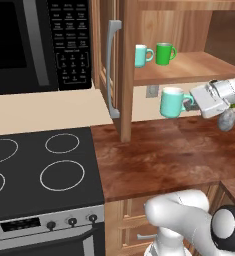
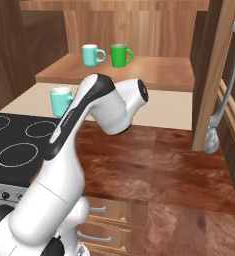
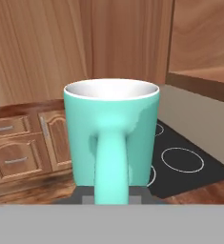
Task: Pick the mug on the counter and place it in the cabinet with the handle facing the right, like the mugs already inside.
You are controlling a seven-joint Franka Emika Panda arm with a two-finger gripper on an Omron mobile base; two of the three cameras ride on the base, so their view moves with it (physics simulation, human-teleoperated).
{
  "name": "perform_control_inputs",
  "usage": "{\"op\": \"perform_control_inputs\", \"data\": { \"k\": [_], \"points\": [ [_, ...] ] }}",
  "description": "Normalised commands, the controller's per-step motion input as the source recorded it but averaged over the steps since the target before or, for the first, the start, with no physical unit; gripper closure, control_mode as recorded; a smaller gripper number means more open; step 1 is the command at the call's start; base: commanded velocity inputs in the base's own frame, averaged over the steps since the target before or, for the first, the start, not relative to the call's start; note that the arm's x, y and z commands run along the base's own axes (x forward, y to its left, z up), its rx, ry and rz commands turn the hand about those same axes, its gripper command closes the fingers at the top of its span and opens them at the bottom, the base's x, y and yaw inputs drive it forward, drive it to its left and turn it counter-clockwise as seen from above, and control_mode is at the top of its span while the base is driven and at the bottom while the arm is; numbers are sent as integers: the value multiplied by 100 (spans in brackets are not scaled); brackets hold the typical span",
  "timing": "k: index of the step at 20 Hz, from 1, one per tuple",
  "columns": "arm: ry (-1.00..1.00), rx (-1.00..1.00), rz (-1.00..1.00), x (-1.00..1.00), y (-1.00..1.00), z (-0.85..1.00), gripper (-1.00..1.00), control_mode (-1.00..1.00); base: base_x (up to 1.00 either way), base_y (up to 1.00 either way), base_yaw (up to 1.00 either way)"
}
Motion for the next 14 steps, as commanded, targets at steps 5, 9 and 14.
{"op": "perform_control_inputs", "data": {
  "k": [5,9,14],
  "points": [
    [0,8,7,26,2,49,100,-100,0,0,0],
    [-5,14,11,41,3,25,100,-100,0,0,0],
    [-2,4,2,30,6,21,100,-100,0,0,0]
  ]
}}
